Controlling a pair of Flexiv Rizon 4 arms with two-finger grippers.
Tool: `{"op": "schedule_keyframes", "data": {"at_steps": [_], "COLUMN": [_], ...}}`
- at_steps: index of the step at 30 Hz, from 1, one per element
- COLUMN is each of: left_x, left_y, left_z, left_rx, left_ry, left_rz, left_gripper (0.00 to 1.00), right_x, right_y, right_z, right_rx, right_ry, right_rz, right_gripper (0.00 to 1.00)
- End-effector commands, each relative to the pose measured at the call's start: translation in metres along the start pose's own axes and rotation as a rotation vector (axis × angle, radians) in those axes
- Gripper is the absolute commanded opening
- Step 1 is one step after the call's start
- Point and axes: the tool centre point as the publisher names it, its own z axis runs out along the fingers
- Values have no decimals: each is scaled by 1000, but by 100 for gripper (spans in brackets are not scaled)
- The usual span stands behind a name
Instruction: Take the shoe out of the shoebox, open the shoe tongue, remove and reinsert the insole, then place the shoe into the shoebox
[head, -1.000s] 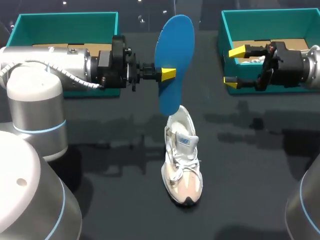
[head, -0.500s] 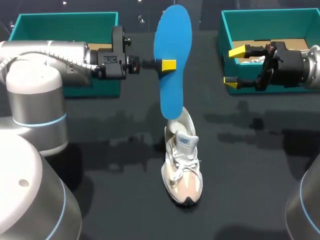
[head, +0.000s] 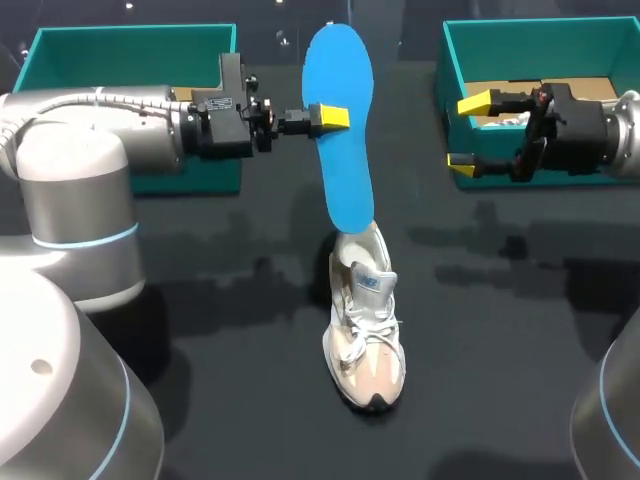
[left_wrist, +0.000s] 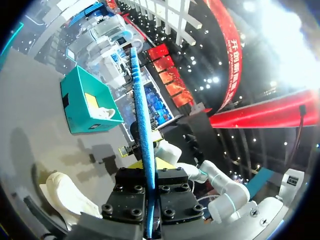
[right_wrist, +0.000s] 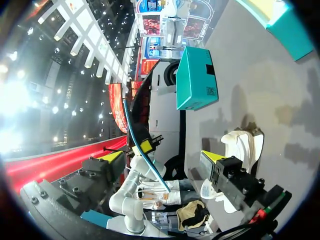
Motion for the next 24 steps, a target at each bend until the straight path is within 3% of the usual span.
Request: {"op": "schedule_keyframes", "data": {"at_steps": [1,24], "left_x": [-6,-34], "left_y": [-5,-2], "left_z": [5,22], "left_rx": [-28,-5], "left_ry": [5,25], "left_rz": [-81,-332], "left_gripper": [0,0], "right_x": [0,0], "right_y": [-1,-1], "right_z": [1,1], "right_rx": [-1,-1], "right_ry": [-1,-1], "right_rz": [0,0], "right_gripper": [100,100]}}
